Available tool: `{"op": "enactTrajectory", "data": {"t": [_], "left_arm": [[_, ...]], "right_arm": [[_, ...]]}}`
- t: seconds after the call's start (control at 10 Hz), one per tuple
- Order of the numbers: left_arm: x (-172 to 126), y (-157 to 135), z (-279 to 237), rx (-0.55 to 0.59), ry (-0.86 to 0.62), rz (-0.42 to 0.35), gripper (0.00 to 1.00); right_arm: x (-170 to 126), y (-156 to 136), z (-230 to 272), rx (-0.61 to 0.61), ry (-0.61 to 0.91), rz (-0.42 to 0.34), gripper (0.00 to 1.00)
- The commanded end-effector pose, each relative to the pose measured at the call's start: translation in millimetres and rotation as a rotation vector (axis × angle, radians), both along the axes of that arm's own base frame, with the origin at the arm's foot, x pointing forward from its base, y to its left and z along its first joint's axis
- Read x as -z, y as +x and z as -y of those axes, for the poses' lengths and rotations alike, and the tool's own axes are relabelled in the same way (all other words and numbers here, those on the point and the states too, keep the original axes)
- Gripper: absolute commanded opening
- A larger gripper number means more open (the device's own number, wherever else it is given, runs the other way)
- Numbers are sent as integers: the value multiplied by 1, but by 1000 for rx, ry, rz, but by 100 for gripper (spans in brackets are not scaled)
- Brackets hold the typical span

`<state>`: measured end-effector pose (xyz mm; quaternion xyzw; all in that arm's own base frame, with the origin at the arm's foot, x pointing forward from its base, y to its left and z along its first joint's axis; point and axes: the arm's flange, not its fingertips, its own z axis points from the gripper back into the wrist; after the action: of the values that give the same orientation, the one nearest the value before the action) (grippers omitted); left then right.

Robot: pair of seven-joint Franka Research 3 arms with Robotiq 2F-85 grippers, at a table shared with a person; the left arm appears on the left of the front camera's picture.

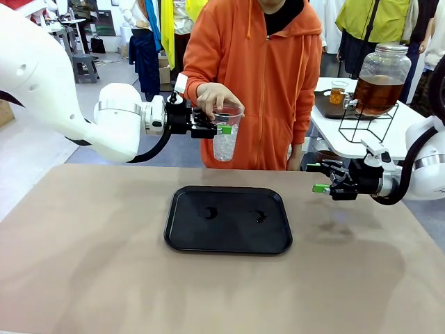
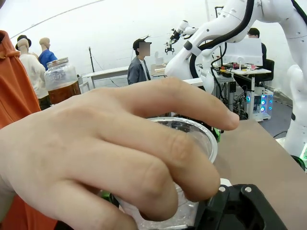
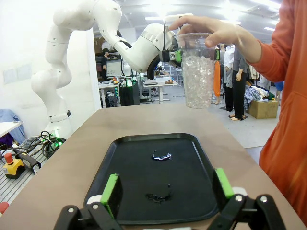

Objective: Pour the drink into the iced cup.
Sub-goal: Open the gripper to release the iced cup you were holding.

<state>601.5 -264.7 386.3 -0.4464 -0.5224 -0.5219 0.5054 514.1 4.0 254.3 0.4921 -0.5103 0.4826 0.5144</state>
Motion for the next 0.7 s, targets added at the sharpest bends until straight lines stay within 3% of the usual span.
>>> {"op": "enactTrajectory", "data": {"t": [0.0, 0.4, 0.5, 0.6], "left_arm": [[-2, -3, 0, 1, -5, 19, 81], [-2, -3, 0, 1, -5, 19, 81], [0, 0, 0, 0, 0, 1, 96], [1, -1, -2, -3, 3, -1, 100]], "right_arm": [[-4, 3, -2, -4, -1, 0, 100], [-4, 3, -2, -4, -1, 0, 100], [-4, 3, -2, -4, -1, 0, 100], [-4, 3, -2, -4, -1, 0, 100]]}}
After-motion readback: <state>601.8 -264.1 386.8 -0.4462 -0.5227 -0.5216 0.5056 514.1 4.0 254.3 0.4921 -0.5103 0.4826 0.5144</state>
